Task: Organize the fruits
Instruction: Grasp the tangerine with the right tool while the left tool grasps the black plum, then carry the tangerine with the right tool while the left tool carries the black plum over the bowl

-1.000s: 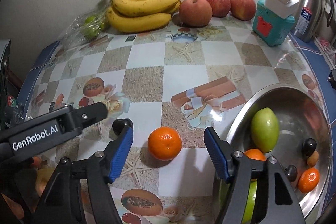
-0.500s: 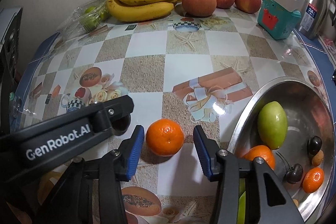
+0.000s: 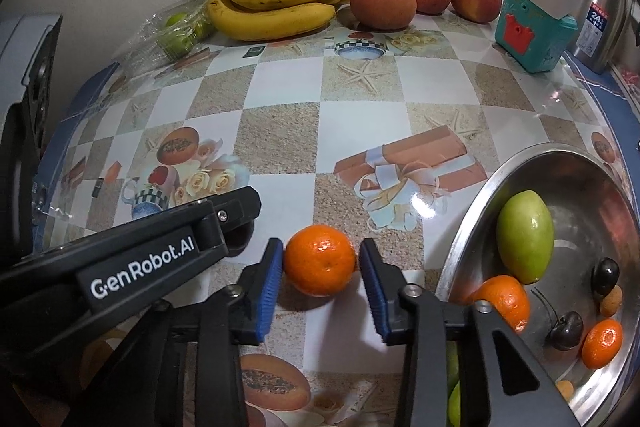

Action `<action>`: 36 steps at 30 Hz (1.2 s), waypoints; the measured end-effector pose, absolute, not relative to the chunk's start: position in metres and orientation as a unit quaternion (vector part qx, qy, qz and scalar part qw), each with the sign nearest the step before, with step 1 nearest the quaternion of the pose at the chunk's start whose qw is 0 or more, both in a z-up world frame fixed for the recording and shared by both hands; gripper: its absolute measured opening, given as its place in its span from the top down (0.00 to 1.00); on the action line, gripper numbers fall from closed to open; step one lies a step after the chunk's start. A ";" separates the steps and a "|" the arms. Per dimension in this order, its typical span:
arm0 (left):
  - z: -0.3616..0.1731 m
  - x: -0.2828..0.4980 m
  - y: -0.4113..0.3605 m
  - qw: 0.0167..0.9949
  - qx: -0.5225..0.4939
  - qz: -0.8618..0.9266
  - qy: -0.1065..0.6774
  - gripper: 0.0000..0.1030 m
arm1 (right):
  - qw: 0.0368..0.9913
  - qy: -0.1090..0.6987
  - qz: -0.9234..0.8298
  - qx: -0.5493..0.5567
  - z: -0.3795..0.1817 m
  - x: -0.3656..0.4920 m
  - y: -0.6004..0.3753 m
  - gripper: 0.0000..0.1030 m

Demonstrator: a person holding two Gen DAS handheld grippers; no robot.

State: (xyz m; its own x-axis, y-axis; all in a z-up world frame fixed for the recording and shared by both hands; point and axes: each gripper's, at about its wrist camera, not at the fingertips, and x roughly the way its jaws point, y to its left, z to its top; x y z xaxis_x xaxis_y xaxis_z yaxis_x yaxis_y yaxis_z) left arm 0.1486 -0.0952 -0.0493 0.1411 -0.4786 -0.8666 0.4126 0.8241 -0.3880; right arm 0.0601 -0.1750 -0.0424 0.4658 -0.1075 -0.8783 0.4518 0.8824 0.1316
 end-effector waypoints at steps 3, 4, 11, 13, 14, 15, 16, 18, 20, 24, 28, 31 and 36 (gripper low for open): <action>-0.046 0.147 -0.093 0.754 -0.031 -0.297 0.584 0.75 | 0.838 0.488 -0.167 0.177 -0.042 0.059 -0.175 0.63; -0.045 0.147 -0.093 0.756 -0.029 -0.297 0.583 0.75 | 0.838 0.487 -0.167 0.180 -0.042 0.059 -0.176 0.63; -0.026 0.143 -0.088 0.766 -0.024 -0.291 0.573 0.75 | 0.842 0.476 -0.162 0.194 -0.032 0.050 -0.179 0.63; -0.020 0.141 -0.088 0.770 -0.016 -0.284 0.572 0.75 | 0.843 0.472 -0.161 0.201 -0.028 0.045 -0.180 0.63; -0.016 0.140 -0.088 0.771 -0.014 -0.282 0.571 0.75 | 0.844 0.469 -0.162 0.205 -0.024 0.041 -0.181 0.63; -0.011 0.137 -0.087 0.773 -0.013 -0.282 0.569 0.75 | 0.844 0.466 -0.163 0.208 -0.021 0.038 -0.183 0.63; -0.008 0.135 -0.087 0.773 -0.013 -0.282 0.568 0.75 | 0.845 0.462 -0.163 0.212 -0.017 0.034 -0.185 0.63; -0.001 0.130 -0.088 0.775 -0.012 -0.284 0.564 0.75 | 0.846 0.455 -0.171 0.218 -0.009 0.026 -0.189 0.63; 0.005 0.123 -0.090 0.777 -0.010 -0.288 0.560 0.75 | 0.845 0.451 -0.188 0.217 -0.001 0.016 -0.195 0.63; 0.016 0.101 -0.097 0.772 -0.006 -0.311 0.554 0.75 | 0.835 0.446 -0.223 0.233 0.009 -0.006 -0.211 0.63; 0.022 0.079 -0.109 0.762 0.002 -0.338 0.553 0.75 | 0.826 0.438 -0.251 0.252 0.014 -0.028 -0.227 0.63; 0.023 0.065 -0.122 0.755 0.016 -0.354 0.552 0.75 | 0.819 0.436 -0.261 0.267 0.014 -0.047 -0.235 0.63; 0.018 0.037 -0.147 0.732 0.050 -0.385 0.560 0.75 | 0.810 0.440 -0.270 0.277 0.009 -0.072 -0.239 0.63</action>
